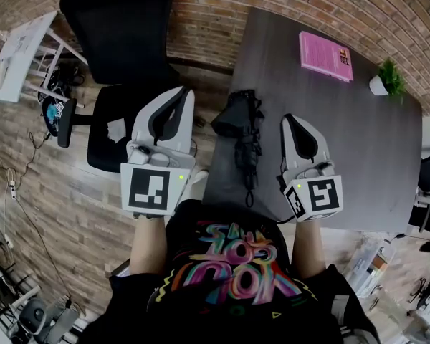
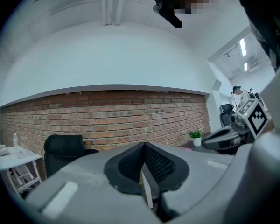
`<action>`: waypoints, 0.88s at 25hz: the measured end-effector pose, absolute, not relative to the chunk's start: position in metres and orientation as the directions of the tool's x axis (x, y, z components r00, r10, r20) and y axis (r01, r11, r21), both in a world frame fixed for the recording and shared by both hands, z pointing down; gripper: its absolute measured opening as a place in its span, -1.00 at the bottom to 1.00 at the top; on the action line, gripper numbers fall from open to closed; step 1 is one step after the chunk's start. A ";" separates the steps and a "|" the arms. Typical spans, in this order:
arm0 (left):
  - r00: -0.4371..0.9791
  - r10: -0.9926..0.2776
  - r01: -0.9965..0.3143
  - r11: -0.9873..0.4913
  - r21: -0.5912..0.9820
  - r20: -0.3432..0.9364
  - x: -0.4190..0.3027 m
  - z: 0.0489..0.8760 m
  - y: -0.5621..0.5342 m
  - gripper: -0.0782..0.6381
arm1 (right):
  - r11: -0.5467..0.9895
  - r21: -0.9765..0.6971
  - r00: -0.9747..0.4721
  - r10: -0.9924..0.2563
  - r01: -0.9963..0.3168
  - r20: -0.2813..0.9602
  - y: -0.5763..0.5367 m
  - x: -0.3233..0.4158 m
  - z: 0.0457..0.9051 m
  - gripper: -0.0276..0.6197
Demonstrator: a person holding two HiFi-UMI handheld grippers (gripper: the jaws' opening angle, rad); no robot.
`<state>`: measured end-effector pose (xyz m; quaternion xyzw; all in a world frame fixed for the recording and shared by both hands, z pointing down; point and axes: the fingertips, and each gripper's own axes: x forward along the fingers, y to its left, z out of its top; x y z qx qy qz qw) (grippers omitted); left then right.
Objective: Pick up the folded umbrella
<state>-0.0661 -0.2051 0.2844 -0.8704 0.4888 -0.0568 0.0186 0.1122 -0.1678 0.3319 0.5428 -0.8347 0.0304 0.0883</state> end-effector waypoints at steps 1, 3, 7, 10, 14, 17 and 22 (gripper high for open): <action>0.515 -0.853 -0.849 -0.521 -0.088 0.081 -0.066 0.285 -0.205 -0.78 | 0.411 0.041 -0.397 -0.899 -0.911 0.185 -0.169 0.112 0.335 -0.91; 0.512 -0.855 -0.851 -0.518 -0.087 0.082 -0.067 0.285 -0.204 -0.78 | 0.419 0.032 -0.405 -0.893 -0.908 0.199 -0.169 0.110 0.343 -0.86; 0.502 -0.861 -0.857 -0.508 -0.085 0.083 -0.069 0.286 -0.203 -0.78 | 0.440 0.016 -0.424 -0.873 -0.898 0.241 -0.169 0.105 0.365 -0.72; 0.495 -0.864 -0.861 -0.502 -0.084 0.089 -0.070 0.288 -0.203 -0.78 | 0.452 -0.010 -0.438 -0.857 -0.892 0.273 -0.168 0.102 0.382 -0.59; 0.491 -0.866 -0.863 -0.498 -0.081 0.097 -0.069 0.291 -0.203 -0.78 | 0.466 -0.041 -0.455 -0.835 -0.884 0.310 -0.168 0.099 0.405 -0.43; 0.486 -0.868 -0.866 -0.494 -0.077 0.102 -0.069 0.294 -0.202 -0.78 | 0.478 -0.059 -0.469 -0.818 -0.876 0.333 -0.166 0.096 0.421 -0.30; 0.473 -0.875 -0.873 -0.481 -0.075 0.104 -0.074 0.297 -0.201 -0.78 | 0.487 -0.075 -0.478 -0.796 -0.870 0.370 -0.166 0.090 0.445 -0.11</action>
